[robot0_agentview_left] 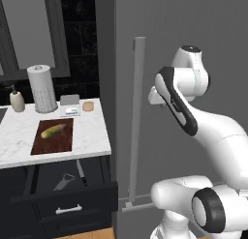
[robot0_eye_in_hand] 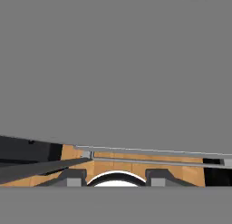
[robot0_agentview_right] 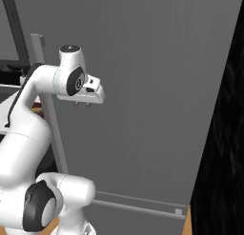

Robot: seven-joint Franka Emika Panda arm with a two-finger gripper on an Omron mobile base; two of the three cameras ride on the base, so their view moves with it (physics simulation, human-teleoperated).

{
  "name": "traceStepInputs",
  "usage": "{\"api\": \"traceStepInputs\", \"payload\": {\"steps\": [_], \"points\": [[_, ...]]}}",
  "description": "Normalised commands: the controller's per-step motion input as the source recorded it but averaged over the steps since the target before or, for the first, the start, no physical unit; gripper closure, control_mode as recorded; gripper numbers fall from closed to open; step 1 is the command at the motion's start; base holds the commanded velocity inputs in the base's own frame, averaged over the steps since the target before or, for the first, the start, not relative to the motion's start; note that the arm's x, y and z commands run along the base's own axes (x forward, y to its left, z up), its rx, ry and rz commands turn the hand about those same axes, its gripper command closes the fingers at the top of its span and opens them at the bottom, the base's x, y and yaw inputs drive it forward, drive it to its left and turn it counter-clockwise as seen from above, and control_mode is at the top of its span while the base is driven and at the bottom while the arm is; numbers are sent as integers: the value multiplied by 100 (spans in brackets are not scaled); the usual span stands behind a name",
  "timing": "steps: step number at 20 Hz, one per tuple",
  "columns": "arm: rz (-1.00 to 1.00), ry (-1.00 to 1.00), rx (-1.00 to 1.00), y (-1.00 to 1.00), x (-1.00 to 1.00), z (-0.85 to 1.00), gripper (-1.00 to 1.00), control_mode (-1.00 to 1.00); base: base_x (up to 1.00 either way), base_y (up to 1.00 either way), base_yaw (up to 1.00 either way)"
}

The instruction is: Place the appropriate cutting tool for cutting the cucumber skin on the cutting board.

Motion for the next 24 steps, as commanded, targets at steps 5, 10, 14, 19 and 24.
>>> {"api": "traceStepInputs", "payload": {"steps": [5,10,14,19,24], "points": [[2,0,0,21,-42,-3,-100,-100,0,0,0],[5,1,0,87,-93,-41,-100,-100,0,0,0],[0,11,0,100,-79,-52,-100,-100,0,0,0],[0,16,0,100,-52,-41,-100,-100,0,0,0],[-3,18,0,100,-19,-23,-100,-100,0,0,0]]}}
